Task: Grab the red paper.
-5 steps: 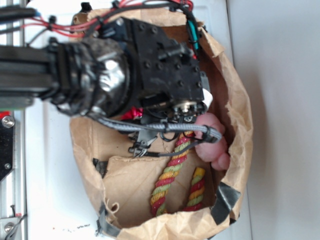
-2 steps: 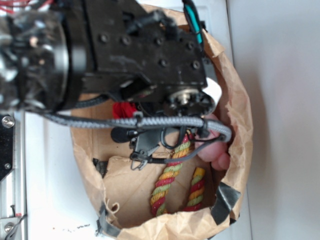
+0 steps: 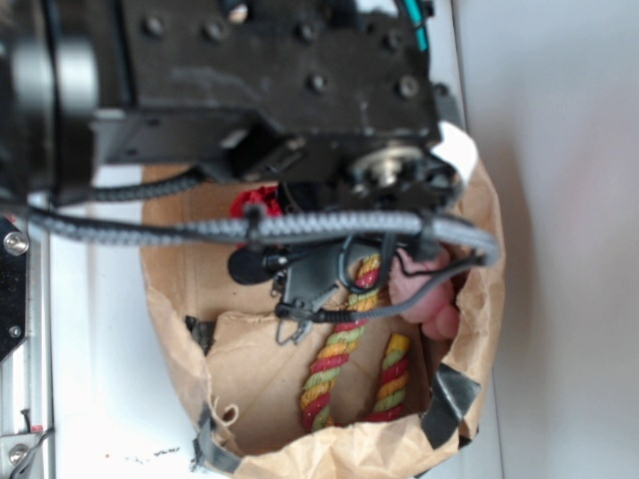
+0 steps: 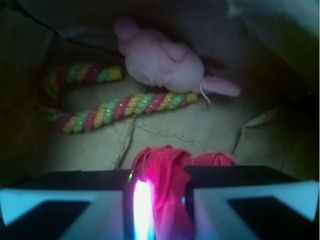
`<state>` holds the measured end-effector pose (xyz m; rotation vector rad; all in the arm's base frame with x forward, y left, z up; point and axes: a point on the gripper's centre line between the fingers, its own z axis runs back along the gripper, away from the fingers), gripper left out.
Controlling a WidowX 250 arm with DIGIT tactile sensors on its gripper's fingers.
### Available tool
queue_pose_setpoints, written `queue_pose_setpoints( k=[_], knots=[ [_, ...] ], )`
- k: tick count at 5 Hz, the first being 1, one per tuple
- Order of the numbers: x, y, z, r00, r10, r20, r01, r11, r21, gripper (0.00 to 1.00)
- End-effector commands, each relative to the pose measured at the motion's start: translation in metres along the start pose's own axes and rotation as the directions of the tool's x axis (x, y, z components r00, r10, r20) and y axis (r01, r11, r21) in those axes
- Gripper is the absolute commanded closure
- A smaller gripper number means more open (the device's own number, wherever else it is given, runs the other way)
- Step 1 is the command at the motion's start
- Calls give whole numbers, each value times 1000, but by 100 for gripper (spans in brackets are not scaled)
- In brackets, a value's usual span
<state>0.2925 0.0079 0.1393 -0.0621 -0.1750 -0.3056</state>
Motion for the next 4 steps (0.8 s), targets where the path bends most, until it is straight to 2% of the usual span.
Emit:
queue_pose_setpoints(
  k=[1, 2, 4],
  knots=[
    [11, -16, 41, 996, 31, 87, -39, 995, 91, 100],
    [10, -25, 46, 997, 21, 78, -29, 994, 107, 100],
    [9, -24, 48, 997, 39, 61, -46, 992, 115, 100]
  ],
)
